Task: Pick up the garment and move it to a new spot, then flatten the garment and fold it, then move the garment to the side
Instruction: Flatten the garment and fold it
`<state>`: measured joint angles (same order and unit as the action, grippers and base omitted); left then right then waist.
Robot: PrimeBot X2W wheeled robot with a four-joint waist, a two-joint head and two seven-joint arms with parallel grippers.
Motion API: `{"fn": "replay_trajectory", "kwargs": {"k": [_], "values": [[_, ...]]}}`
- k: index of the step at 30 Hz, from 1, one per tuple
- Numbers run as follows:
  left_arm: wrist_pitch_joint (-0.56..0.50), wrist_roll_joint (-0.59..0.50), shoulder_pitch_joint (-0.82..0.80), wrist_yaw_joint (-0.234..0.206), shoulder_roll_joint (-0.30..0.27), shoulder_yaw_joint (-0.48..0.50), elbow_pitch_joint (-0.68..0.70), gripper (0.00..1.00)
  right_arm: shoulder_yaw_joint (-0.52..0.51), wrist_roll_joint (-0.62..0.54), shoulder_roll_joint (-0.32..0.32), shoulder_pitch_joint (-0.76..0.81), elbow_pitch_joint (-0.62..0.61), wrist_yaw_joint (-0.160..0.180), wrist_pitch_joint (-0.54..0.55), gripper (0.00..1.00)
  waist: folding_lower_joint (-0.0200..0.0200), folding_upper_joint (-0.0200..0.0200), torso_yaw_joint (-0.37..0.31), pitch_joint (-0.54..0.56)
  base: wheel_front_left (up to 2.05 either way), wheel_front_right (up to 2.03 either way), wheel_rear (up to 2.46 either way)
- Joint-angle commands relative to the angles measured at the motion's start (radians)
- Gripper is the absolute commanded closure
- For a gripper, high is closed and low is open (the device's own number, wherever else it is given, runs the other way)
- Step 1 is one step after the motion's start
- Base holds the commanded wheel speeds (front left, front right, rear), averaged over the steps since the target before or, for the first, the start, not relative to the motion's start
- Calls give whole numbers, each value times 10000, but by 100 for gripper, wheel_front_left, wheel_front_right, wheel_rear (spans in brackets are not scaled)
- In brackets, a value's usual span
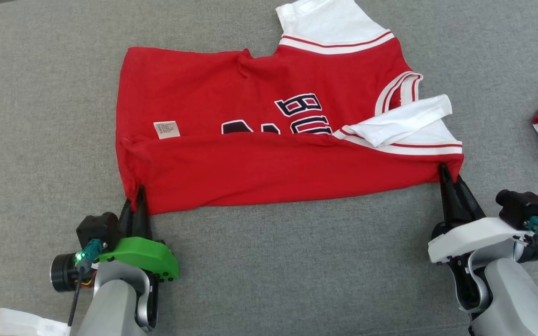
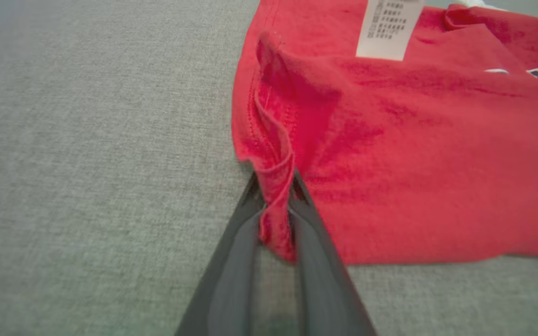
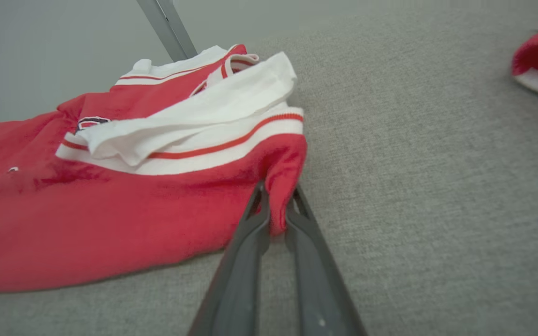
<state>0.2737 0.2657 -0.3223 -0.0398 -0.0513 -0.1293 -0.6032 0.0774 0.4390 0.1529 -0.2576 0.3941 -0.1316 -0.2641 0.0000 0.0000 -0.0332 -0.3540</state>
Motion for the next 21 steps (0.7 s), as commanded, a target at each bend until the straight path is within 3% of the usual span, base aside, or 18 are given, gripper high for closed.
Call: {"fn": "replay_trajectory", "kwargs": {"k": [1,11,21], "values": [[-147,132,124,12,-4,22,4,100,-175,150,-19,-174,-99,18,1,100,0,0,30,88,0,0,0],[-98,-314,578,176,-31,566,1626,100,-579,415,329,-640,-280,19,0,100,0,0,179,1266,0,0,0],[-98,-50,2304,65,-47,614,1397,100,-147,1018,597,772,220,27,-14,100,0,0,115,3008,0,0,0]]}}
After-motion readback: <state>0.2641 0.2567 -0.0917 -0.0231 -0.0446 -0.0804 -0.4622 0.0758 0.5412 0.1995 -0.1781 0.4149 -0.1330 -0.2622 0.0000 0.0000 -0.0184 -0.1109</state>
